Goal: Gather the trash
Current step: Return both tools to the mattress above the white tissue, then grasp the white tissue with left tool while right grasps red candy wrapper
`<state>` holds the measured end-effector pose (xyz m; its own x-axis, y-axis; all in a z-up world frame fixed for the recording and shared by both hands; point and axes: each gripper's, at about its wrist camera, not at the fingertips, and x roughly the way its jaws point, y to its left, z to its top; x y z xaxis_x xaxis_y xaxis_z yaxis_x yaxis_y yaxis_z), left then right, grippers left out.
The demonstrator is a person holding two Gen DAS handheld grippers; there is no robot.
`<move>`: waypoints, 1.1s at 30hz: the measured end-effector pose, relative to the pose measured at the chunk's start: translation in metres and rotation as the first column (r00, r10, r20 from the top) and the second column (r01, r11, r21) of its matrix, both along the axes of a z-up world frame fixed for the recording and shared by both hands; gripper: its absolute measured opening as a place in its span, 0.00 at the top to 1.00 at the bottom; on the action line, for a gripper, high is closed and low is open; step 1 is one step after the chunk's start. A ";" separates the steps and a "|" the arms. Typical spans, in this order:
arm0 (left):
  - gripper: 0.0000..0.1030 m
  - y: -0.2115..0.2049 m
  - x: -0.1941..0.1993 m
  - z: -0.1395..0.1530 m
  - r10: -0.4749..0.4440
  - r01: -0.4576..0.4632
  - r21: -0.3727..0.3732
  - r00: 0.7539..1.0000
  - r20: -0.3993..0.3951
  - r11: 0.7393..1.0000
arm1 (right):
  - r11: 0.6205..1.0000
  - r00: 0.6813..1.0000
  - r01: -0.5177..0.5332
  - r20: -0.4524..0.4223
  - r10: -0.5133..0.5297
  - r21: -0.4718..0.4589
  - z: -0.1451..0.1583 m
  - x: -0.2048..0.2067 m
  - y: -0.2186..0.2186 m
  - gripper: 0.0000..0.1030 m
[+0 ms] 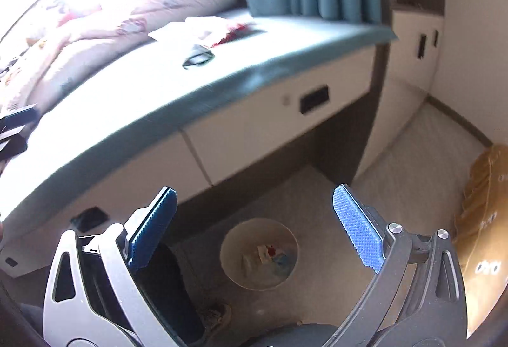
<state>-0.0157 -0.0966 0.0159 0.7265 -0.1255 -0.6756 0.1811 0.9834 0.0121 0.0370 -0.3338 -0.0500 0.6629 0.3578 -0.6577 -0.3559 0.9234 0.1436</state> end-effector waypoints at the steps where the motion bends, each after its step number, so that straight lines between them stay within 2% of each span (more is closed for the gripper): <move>1: 0.06 0.005 0.002 0.003 0.012 -0.012 0.011 1.000 -0.001 1.000 | 1.000 1.000 -0.013 0.012 0.013 -0.002 0.006 -0.003 0.005 0.07; 6: 0.06 0.031 0.022 0.019 0.038 -0.038 0.021 0.999 0.024 0.999 | 0.998 0.997 -0.063 0.051 0.064 -0.023 0.027 -0.010 0.027 0.07; 11: 0.06 0.053 0.058 0.026 0.057 -0.056 -0.011 0.998 0.035 0.998 | 0.996 0.995 -0.077 0.063 0.080 -0.040 0.042 -0.006 0.049 0.07; 18: 0.06 0.055 0.140 0.007 0.043 -0.047 0.072 0.998 0.051 0.996 | 0.994 0.993 -0.097 0.067 0.099 -0.040 0.046 0.003 0.070 0.05; 24: 0.06 0.050 0.224 -0.007 0.039 -0.039 0.061 0.999 -0.005 0.997 | 0.995 0.994 -0.092 0.053 0.094 -0.041 0.046 0.024 0.076 0.05; 27: 0.06 0.048 0.264 -0.015 0.069 -0.066 0.061 0.997 -0.043 0.996 | 0.994 0.994 -0.093 0.046 0.096 -0.052 0.044 0.033 0.077 0.05; 33: 0.06 0.041 0.324 -0.027 0.089 -0.084 0.053 0.991 -0.103 0.995 | 0.994 0.996 -0.087 0.025 0.089 -0.072 0.034 0.052 0.071 0.05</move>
